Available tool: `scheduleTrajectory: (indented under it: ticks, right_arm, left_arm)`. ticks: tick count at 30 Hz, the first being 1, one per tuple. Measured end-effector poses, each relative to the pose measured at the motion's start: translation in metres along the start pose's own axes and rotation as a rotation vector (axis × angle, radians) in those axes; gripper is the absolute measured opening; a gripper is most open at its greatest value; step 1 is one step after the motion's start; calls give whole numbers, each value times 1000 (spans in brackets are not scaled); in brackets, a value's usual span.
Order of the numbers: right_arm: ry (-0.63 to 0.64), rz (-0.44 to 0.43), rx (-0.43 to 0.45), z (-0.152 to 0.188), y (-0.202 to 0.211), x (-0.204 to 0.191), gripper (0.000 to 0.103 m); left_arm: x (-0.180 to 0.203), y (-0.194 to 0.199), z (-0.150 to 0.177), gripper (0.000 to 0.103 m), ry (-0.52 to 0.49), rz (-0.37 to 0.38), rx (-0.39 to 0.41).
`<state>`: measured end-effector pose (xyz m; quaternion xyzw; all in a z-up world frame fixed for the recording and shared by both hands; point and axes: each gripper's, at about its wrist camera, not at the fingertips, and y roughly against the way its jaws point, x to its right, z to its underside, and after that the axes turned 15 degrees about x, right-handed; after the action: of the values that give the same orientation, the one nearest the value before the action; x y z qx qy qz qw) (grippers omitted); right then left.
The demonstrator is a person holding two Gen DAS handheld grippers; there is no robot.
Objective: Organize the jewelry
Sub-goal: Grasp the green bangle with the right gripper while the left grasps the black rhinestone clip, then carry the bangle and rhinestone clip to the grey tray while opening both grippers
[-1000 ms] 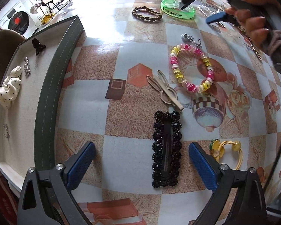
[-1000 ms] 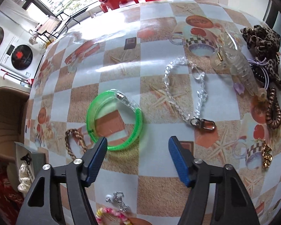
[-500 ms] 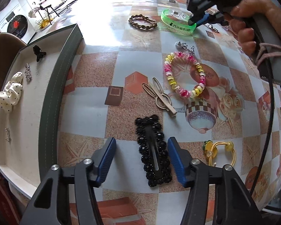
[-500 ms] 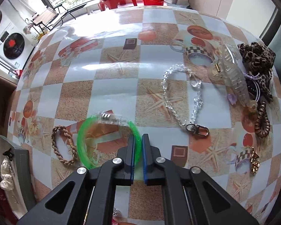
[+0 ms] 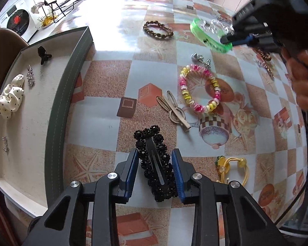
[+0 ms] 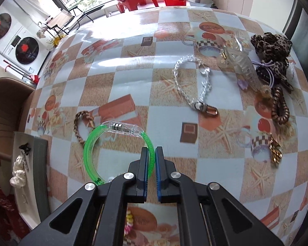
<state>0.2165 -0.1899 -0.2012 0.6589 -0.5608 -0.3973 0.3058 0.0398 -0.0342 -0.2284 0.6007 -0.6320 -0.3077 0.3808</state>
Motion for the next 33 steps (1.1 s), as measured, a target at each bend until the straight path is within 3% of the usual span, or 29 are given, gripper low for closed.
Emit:
scheduleTrajectory:
  ticks: [11,19,33]
  right_arm:
    - [-2,-35,-49,31,32,-2,7]
    - [17,-65,-49,34,51,-23,7]
    - [195,-211,-49,31,49,-148,7]
  left_arm:
    - [-11,34,-21,36,21,14,61]
    - [-40,60,-38,36,64,-6,128]
    - [-135,95,-28,36,202,-140,184]
